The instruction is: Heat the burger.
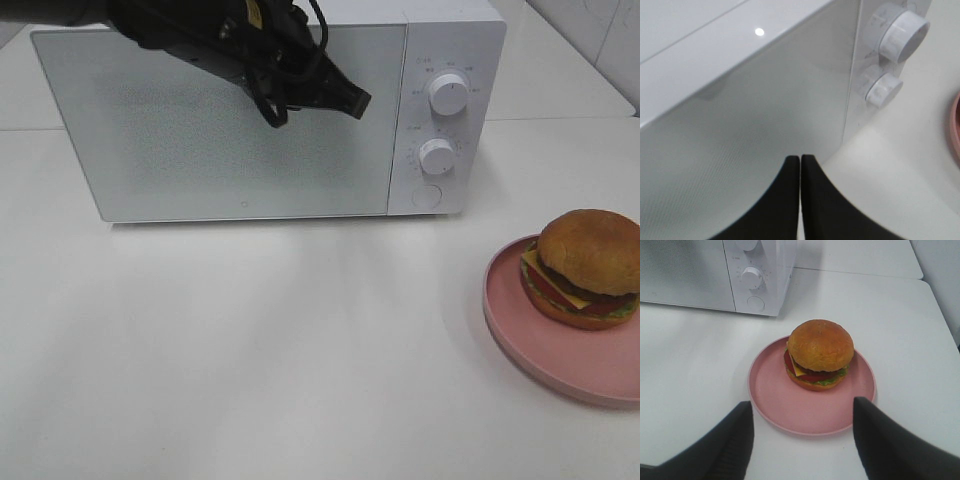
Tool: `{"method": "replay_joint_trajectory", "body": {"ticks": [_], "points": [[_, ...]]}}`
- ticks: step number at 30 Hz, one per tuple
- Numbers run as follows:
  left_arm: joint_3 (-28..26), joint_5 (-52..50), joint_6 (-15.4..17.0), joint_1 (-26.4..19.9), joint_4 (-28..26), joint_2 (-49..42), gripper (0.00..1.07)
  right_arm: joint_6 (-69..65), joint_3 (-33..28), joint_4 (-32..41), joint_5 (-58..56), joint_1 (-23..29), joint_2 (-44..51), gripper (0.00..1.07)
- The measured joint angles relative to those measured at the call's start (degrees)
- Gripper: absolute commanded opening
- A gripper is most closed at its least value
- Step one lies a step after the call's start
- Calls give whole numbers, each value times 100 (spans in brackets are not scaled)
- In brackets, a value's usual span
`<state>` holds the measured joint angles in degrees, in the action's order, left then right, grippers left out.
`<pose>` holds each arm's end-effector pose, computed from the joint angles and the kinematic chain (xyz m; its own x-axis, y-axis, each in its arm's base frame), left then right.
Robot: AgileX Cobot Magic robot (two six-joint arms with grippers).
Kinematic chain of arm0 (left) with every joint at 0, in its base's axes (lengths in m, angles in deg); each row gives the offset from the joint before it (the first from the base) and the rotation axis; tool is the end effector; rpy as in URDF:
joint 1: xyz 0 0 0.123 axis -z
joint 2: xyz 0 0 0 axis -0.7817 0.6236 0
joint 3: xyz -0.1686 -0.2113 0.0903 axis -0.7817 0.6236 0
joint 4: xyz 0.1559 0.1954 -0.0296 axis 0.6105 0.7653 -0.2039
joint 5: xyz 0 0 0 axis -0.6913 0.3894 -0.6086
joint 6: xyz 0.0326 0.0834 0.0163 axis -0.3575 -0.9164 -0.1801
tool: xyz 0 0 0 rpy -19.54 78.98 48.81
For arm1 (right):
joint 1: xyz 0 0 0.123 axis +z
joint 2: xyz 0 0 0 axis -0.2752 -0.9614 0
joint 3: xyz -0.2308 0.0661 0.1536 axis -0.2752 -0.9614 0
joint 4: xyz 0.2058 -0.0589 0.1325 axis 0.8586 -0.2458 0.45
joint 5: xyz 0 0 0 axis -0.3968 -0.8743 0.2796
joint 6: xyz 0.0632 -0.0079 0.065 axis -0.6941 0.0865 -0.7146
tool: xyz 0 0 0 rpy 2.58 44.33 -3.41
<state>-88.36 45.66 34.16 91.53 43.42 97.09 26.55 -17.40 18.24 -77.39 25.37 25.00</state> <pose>0.3359 -0.2798 0.2567 -0.4141 0.4648 -0.7826 0.6675 0.7396 0.0860 -0.0040 -0.0006 0.2849 -0.3829 -0.0696 -0.9212 -0.1656 0.9862 -0.0057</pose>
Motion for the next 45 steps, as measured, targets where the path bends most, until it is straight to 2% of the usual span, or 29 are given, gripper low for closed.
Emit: {"method": "replay_joint_trajectory", "body": {"ticks": [3,6,8,13,14,16,17,18,20,21,22,24,25,27,28,29,30,34,39,40,42,44,45], "points": [[0,968,0,0,0,-384,0,0,0,0,0,0,0,54],[0,1232,0,0,0,-493,0,0,0,0,0,0,0,54],[0,2000,0,-11,0,-894,0,0,0,0,0,0,0,54],[0,2521,0,-241,0,-1261,0,0,0,0,0,0,0,54],[0,2773,0,-510,-11,-1427,0,0,0,0,0,0,0,54],[0,2893,0,-670,-23,-1501,0,0,0,0,0,0,0,54],[0,3146,0,-991,-74,-1616,0,0,0,0,0,0,0,54],[0,3146,0,-991,-74,-1616,0,0,0,0,0,0,0,54],[0,3541,6,-1547,-218,-1719,0,0,0,0,0,0,0,54],[0,3541,6,-1547,-218,-1719,0,0,0,0,0,0,0,54],[0,3833,6,-1960,-350,-1736,0,0,0,0,0,0,0,54],[0,4011,6,-2126,-401,-1736,0,0,0,0,0,0,0,54],[0,4343,34,-2532,-498,-1736,0,0,0,0,0,0,0,54],[0,4521,103,-2687,-567,-1736,0,0,0,0,0,0,0,54],[0,4801,229,-3014,-619,-1748,0,0,0,0,0,0,0,54],[0,4801,229,-3014,-619,-1748,0,0,0,0,0,0,0,54],[0,5031,390,-3317,-642,-1799,0,0,0,0,0,0,0,54],[46,5122,533,-3627,-642,-1977,0,0,0,0,0,0,0,54],[527,5174,539,-3741,-659,-2710,0,-6,0,0,0,0,0,54],[837,5197,539,-3741,-739,-3111,0,-6,0,0,0,0,0,54],[974,5202,533,-3741,-762,-3277,0,-6,0,0,0,0,0,54],[1484,5157,395,-3741,-837,-3885,0,-6,0,0,0,0,0,54],[1484,5157,395,-3741,-837,-3885,0,-6,0,0,0,0,0,54]]}}
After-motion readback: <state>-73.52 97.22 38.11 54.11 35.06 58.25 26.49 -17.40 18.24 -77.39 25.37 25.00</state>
